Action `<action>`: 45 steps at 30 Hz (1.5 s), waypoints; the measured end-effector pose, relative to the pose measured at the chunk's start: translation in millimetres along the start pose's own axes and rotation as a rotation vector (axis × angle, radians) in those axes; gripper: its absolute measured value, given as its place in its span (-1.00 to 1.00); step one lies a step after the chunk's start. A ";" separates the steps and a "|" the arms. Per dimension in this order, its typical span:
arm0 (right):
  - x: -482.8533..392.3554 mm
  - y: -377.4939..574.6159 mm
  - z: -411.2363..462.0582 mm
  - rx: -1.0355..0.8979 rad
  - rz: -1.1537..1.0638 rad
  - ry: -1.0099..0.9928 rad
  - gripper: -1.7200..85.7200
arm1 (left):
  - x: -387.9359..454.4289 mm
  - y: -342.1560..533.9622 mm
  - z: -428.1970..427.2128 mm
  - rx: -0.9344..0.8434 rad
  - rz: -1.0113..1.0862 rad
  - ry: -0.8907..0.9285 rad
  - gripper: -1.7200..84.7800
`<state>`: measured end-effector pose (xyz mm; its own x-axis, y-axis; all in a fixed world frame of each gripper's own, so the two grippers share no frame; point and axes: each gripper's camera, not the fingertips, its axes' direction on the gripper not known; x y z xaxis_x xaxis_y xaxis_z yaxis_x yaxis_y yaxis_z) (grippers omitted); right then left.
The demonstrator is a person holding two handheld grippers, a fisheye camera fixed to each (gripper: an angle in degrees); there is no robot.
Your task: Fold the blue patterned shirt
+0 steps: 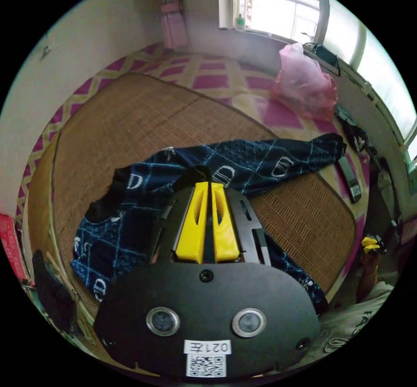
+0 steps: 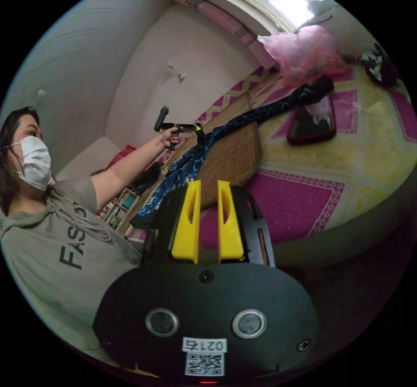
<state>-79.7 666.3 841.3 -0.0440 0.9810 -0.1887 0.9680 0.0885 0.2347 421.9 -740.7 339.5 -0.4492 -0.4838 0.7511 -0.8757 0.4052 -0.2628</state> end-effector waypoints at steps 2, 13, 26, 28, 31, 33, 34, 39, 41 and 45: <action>-2.1 -9.5 4.9 -0.018 -0.015 0.043 -0.78 | 3.0 5.0 15.2 0.043 0.001 0.049 -0.91; 22.7 -169.8 37.1 0.054 0.078 0.409 -0.66 | -38.9 72.4 -16.4 0.250 0.032 0.357 -0.77; 94.1 -249.9 81.0 0.178 0.546 0.443 -0.91 | -107.6 187.7 -56.7 0.249 -0.082 0.284 -0.84; 66.3 -262.8 89.8 0.218 0.498 0.439 -0.92 | -120.1 207.5 -70.4 0.262 -0.097 0.276 -0.84; -32.1 -305.6 124.0 0.220 0.214 0.475 -0.94 | -143.0 246.3 -99.9 0.293 -0.128 0.264 -0.85; -108.4 -329.8 158.9 0.203 0.029 0.473 -0.94 | -157.6 274.4 -120.1 0.319 -0.153 0.267 -0.86; -163.0 -343.4 188.0 0.183 -0.091 0.460 -0.94 | -166.9 295.1 -134.1 0.338 -0.166 0.267 -0.87; -379.6 -362.9 340.2 0.044 -0.528 0.408 -0.95 | -199.0 387.3 -185.6 0.368 -0.219 0.202 -0.95; -467.3 -354.0 426.1 -0.022 -0.691 0.383 -0.95 | -210.5 436.0 -208.6 0.371 -0.254 0.152 -0.97; -555.3 -325.5 561.4 -0.164 -0.823 0.341 -0.95 | -221.7 500.7 -235.8 0.326 -0.303 0.081 -0.98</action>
<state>-231.7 -4.1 334.4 -0.8025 0.5925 -0.0698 0.5523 0.7821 0.2885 124.8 -247.6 184.3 -0.1604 -0.4753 0.8651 -0.9814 -0.0171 -0.1913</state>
